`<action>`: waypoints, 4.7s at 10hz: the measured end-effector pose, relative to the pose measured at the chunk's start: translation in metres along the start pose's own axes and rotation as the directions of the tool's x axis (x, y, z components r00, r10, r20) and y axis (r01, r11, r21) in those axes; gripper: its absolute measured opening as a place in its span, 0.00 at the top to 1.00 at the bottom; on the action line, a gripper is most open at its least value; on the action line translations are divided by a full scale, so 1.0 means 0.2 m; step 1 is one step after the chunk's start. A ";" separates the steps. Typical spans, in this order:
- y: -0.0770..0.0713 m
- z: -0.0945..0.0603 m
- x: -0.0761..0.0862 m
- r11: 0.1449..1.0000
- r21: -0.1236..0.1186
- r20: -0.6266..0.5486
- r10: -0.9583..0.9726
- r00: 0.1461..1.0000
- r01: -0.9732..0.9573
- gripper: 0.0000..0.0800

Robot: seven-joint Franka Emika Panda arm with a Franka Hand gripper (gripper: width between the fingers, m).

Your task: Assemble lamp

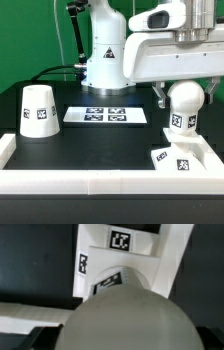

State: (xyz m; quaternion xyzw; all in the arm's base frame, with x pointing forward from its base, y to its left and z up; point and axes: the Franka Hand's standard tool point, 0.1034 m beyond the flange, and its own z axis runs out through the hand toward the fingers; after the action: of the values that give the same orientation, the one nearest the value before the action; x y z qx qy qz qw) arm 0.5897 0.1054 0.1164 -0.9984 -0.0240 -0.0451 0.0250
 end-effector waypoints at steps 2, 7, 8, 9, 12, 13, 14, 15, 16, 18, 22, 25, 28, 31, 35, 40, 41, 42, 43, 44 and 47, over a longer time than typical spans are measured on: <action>0.00 0.00 -0.01 0.972 -0.008 0.009 0.233 0.972 -0.233 0.28; 0.00 0.01 -0.01 0.821 -0.004 0.019 0.570 0.821 -0.570 0.28; -0.01 0.01 -0.01 0.782 -0.001 0.023 0.623 0.782 -0.623 0.28; -0.01 0.01 -0.02 0.728 0.002 0.029 0.685 0.728 -0.685 0.28; -0.04 0.01 -0.03 0.443 0.006 0.066 0.894 0.443 -0.896 0.28; -0.04 0.01 -0.03 0.379 0.007 0.080 0.922 0.379 -0.925 0.28; -0.05 0.01 -0.03 0.264 0.001 0.104 0.959 0.262 -0.965 0.28; -0.05 0.02 -0.04 0.200 -0.011 0.114 0.974 0.198 -0.980 0.28; -0.05 0.02 -0.04 0.098 -0.022 0.124 0.988 0.095 -0.995 0.28; -0.06 0.02 -0.04 -0.061 -0.043 0.136 0.989 -0.066 -0.997 0.28; -0.08 0.02 -0.04 0.101 -0.023 0.138 0.986 0.097 -0.995 0.14; -0.09 0.02 -0.05 0.437 0.023 0.131 0.890 0.436 -0.899 0.13; -0.04 0.00 -0.09 0.648 0.052 0.117 0.752 0.649 -0.760 0.13; 0.06 0.00 -0.11 0.775 0.069 0.103 0.621 0.777 -0.628 0.13; 0.07 0.00 -0.11 0.908 0.090 0.082 0.402 0.912 -0.408 0.13; 0.02 0.01 -0.09 0.989 0.045 -0.022 -0.140 0.990 0.141 0.13; 0.02 0.01 -0.09 0.971 0.038 -0.025 -0.233 0.972 0.234 0.13; 0.02 0.01 -0.09 0.946 0.035 -0.029 -0.321 0.947 0.322 0.13; 0.02 0.01 -0.09 0.928 0.033 -0.031 -0.370 0.929 0.371 0.13; 0.02 0.01 -0.08 0.881 0.025 -0.033 -0.472 0.881 0.473 0.13; 0.03 0.00 -0.07 0.757 0.005 -0.031 -0.653 0.757 0.653 0.13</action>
Offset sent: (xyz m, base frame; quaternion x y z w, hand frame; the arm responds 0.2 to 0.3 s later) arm -0.0018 -0.0027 -0.0074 -0.0350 0.0005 0.1487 0.9883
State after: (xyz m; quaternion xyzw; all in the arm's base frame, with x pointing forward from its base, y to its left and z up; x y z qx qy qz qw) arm 0.5759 0.0994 0.1152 -0.9265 -0.3703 -0.0646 0.0157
